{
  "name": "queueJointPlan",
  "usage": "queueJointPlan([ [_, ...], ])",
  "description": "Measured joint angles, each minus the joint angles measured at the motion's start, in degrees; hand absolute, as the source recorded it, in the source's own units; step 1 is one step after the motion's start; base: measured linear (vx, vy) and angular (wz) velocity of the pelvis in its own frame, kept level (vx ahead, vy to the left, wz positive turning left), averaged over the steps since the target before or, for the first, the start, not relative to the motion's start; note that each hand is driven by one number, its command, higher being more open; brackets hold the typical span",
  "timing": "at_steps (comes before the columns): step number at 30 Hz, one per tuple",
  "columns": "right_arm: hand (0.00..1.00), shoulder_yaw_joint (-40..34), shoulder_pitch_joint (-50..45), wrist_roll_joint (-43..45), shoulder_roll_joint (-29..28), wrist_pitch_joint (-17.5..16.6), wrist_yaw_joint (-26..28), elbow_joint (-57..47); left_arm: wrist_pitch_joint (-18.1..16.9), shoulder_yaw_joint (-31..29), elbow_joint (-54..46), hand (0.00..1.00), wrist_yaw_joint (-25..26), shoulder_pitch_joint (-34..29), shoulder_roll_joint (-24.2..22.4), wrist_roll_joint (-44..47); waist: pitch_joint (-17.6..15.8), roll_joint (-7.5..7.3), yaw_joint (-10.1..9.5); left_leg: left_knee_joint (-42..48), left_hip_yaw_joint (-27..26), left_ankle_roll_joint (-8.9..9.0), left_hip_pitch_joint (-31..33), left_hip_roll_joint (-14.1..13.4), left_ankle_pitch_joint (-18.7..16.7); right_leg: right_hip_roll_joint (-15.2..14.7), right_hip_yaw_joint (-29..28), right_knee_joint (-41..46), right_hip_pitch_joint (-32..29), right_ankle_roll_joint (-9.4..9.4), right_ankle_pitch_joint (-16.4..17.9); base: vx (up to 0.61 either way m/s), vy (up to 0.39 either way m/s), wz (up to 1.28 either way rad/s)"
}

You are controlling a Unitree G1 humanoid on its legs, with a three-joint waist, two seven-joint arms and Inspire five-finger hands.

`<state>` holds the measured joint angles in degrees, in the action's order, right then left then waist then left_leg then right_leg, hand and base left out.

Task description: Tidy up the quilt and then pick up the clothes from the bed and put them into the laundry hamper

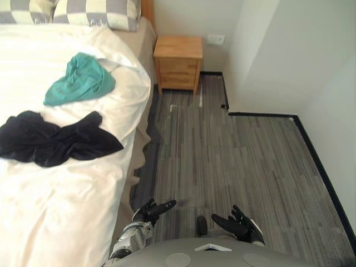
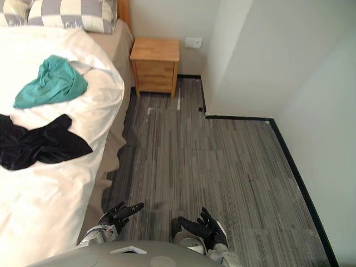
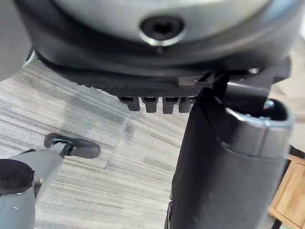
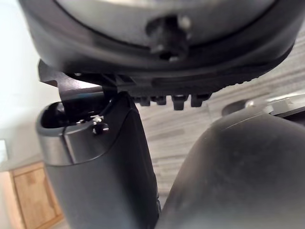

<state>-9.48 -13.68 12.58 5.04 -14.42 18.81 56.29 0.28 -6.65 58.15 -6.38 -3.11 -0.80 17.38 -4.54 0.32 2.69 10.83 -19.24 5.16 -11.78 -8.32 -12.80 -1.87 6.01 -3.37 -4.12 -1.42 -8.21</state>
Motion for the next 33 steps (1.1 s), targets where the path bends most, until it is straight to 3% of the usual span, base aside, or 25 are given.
queueJointPlan([
  [3,1.0,-1.05,0.2,4.56,-0.31,0.33,-0.81,0.18,-3.41,-1.76,-0.23,1.0,-0.7,0.55,0.45,-0.01,-2.44,-0.22,-1.16,1.46,-0.41,1.29,2.45,-1.71,-0.8,-0.02,3.02,6.57,-4.45,0.85,3.84,-0.09,0.011,0.29],
  [4,1.0,-2.03,0.59,6.48,-0.64,0.32,-1.08,0.14,-5.23,-3.31,-0.32,1.0,-1.08,0.19,0.7,-0.07,-3.17,-0.33,-1.42,4.2,-1.01,1.94,3.41,-2.82,-1.57,-0.39,5.08,11.04,-6.15,1.39,6.55,-0.08,-0.049,-0.01],
  [6,1.0,-3.1,1.56,7.7,-1.65,0.21,-1.96,-0.12,-6.86,-5.53,-1.28,1.0,0.14,-0.83,1.64,-0.08,-3.77,-1.23,-2.14,13.75,-1.73,1.06,6.5,-4.54,-2.23,-0.87,6.81,15.38,-7.32,1.87,9.59,-0.03,-0.113,-0.31],
  [7,1.0,-3.2,2.17,8.24,-1.48,-0.18,-1.8,-0.67,-7.65,-6.62,-1.88,1.0,1.96,-1.78,1.85,0.0,-4.09,-0.4,-2.81,23.59,-0.8,-2.58,10.54,-7.62,-1.12,0.06,7.57,14.8,-6.31,2.07,9.67,0.14,-0.183,-0.52],
  [8,1.0,-2.98,3.0,8.01,-1.2,-0.83,-1.86,-1.7,-8.38,-7.81,-2.09,1.0,3.32,-2.38,1.69,0.14,-4.26,0.51,-3.41,34.01,1.85,-7.44,15.29,-10.44,1.85,-0.23,9.92,18.32,-5.86,3.41,11.08,0.14,-0.155,-0.51],
  [9,1.0,-2.9,2.64,7.98,-1.27,-1.2,-2.03,-2.18,-9.12,-7.94,-2.57,1.0,3.68,-2.39,1.87,0.1,-4.68,0.47,-3.56,38.73,3.12,-9.52,16.96,-10.72,4.15,-0.3,10.51,20.13,-6.18,3.58,12.98,0.22,-0.161,-0.42],
  [10,1.0,-2.74,2.85,7.97,-1.61,-1.2,-2.21,-2.26,-9.78,-8.33,-2.52,1.0,4.1,-2.49,1.88,-0.06,-5.43,1.88,-4.11,45.61,7.67,-9.02,20.29,-11.36,11.54,1.14,8.83,20.99,-4.55,4.68,14.39,0.18,-0.126,-0.55],
  [11,1.0,-1.87,3.56,7.11,-1.56,-1.2,-2.62,-2.25,-10.1,-8.51,-1.79,1.0,4.26,-3.09,1.81,-0.37,-5.55,1.23,-4.66,49.5,10.39,-4.7,22.89,-10.22,9.36,1.73,7.28,20.14,-3.14,5.13,14.72,0.22,-0.149,-0.57],
  [12,1.0,-1.64,3.96,6.31,-1.62,-1.26,-2.99,-2.37,-10.2,-8.59,-1.29,1.0,4.25,-3.16,1.75,-1.13,-5.79,1.48,-4.47,50.22,10.53,-3.47,24.32,-9.21,6.23,1.85,6.46,19.59,-2.59,5.26,14.8,0.2,-0.085,-0.48],
  [13,1.0,-1.69,4.59,5.76,-1.66,-1.21,-3.21,-2.39,-10.52,-8.98,-1.37,1.0,3.72,-3.09,1.3,-1.8,-6.33,1.94,-4.11,48.53,9.88,-2.33,27.38,-6.64,1.79,1.84,6.02,17.86,-1.42,5.3,14.79,0.14,-0.065,-0.21],
  [15,1.0,-1.39,5.12,5.7,-1.54,-1.19,-4.09,-2.04,-12.11,-8.82,-2.19,1.0,3.41,-3.12,0.39,-1.88,-6.69,1.69,-4.44,39.26,5.93,-2.85,29.46,-3.36,-0.38,1.54,4.41,16.06,0.18,5.19,14.78,0.22,-0.051,-0.24],
  [16,1.0,-1.14,5.25,5.6,-1.54,-1.14,-4.81,-1.66,-12.72,-8.81,-2.45,1.0,3.43,-3.2,0.07,-1.03,-6.85,1.45,-4.87,29.1,2.54,-3.07,29.54,-1.44,-0.01,1.21,3.33,15.73,1.07,4.16,15.5,0.21,-0.026,-0.39],
  [17,1.0,-1.11,5.34,5.38,-1.52,-1.15,-4.95,-1.44,-12.77,-8.72,-2.49,1.0,3.45,-3.18,0.01,-0.73,-6.86,1.45,-5.13,24.49,1.71,-3.18,29.54,-0.89,0.49,1.21,2.87,15.67,1.15,3.96,15.9,0.17,0.004,-0.71],
  [18,1.0,-1.08,5.39,3.28,-1.4,-1.14,-5.59,-1.35,-12.52,-8.43,-2.5,1.0,3.43,-3.15,-0.07,0.84,-6.81,1.46,-5.69,15.7,1.56,-3.21,29.58,-0.25,3.1,1.52,1.22,15.72,1.58,3.29,16.97,0.26,0.034,-0.76],
  [20,1.0,-1.07,5.51,1.71,-1.39,-1.12,-6.21,-1.37,-12.25,-8.44,-2.45,1.0,3.39,-3.16,-0.06,1.48,-6.69,1.52,-5.74,11.33,2.11,-3.89,29.58,-0.38,5.1,2.07,-0.38,15.88,2.11,2.75,18.3,0.39,0.096,-0.73],
  [21,1.0,-1.07,5.21,1.01,-1.61,-0.5,-7.31,-1.35,-11.03,-8.42,-2.35,1.0,3.3,-3.32,0.18,2.47,-5.61,1.13,-5.88,10.4,2.5,-5.49,29.04,-0.37,5.7,2.0,-2.04,17.48,2.09,2.14,20.64,0.45,0.15,-0.57],
  [22,1.0,-1.13,4.92,0.75,-1.83,0.12,-7.84,-1.35,-10.42,-8.38,-2.35,1.0,3.29,-3.64,0.27,2.52,-4.67,0.97,-5.98,10.08,2.23,-5.7,28.66,-0.34,6.05,1.97,-2.59,18.4,1.87,1.7,21.77,0.58,0.192,-0.64],
  [24,1.0,-1.98,3.97,0.59,-3.72,1.39,-8.74,-1.18,-9.56,-8.26,-1.99,1.0,3.14,-3.53,2.24,2.05,-3.02,-2.46,-6.78,9.89,-0.28,-5.73,26.21,2.01,4.98,-1.49,-2.89,32.19,-1.82,-0.98,25.41,0.5,0.12,-0.38],
  [25,1.0,-3.34,3.53,0.69,-5.23,1.44,-8.0,-2.14,-9.93,-8.02,-1.83,1.0,3.14,-3.3,3.29,0.4,-3.08,-4.42,-6.08,9.13,-0.65,-6.12,22.96,3.86,2.82,-5.34,-1.05,49.12,-8.16,-3.45,21.74,0.47,0.074,-0.01],
  [26,1.0,-3.68,3.52,0.8,-5.72,1.28,-7.98,-2.62,-10.13,-7.37,-1.7,1.0,3.14,-3.37,4.0,-0.04,-3.3,-4.91,-5.47,8.51,-0.56,-6.16,19.88,4.45,2.27,-6.74,-0.53,56.23,-10.49,-4.53,20.65,0.57,0.057,0.14],
  [28,1.0,-4.08,3.24,1.14,-5.76,1.0,-7.96,-2.76,-10.22,-5.68,-1.31,1.0,3.12,-3.71,4.21,-0.15,-3.42,-4.33,-5.04,7.14,-0.32,-6.27,13.6,4.09,0.11,-7.12,1.17,60.52,-11.67,-3.88,21.32,0.54,-0.02,0.21],
  [30,1.0,-4.09,3.29,1.31,-5.77,-0.01,-7.83,-3.07,-10.43,-4.64,-1.3,1.0,2.54,-3.51,4.37,-2.32,-3.38,-3.9,-4.23,4.75,0.95,-5.61,8.98,2.81,-1.12,-7.13,5.89,56.41,-13.04,-2.34,22.25,0.48,-0.077,0.38],
  [32,1.0,-4.41,3.33,1.72,-5.31,-1.87,-7.26,-3.41,-10.33,-3.36,-1.2,1.0,2.46,-2.83,3.73,-2.53,-3.7,-2.2,-3.62,0.29,1.87,-4.06,4.04,0.13,-1.52,-6.86,15.15,42.08,-15.18,-1.79,22.12,0.5,-0.129,0.29],
  [33,1.0,-4.58,3.42,1.91,-5.17,-2.25,-7.21,-3.44,-10.33,-3.29,-1.05,1.0,2.4,-2.61,3.48,-2.54,-3.99,-1.67,-3.59,-0.62,1.93,-3.61,3.01,-0.54,-1.63,-6.59,16.81,37.3,-15.52,-2.08,21.51,0.52,-0.163,0.18],
])
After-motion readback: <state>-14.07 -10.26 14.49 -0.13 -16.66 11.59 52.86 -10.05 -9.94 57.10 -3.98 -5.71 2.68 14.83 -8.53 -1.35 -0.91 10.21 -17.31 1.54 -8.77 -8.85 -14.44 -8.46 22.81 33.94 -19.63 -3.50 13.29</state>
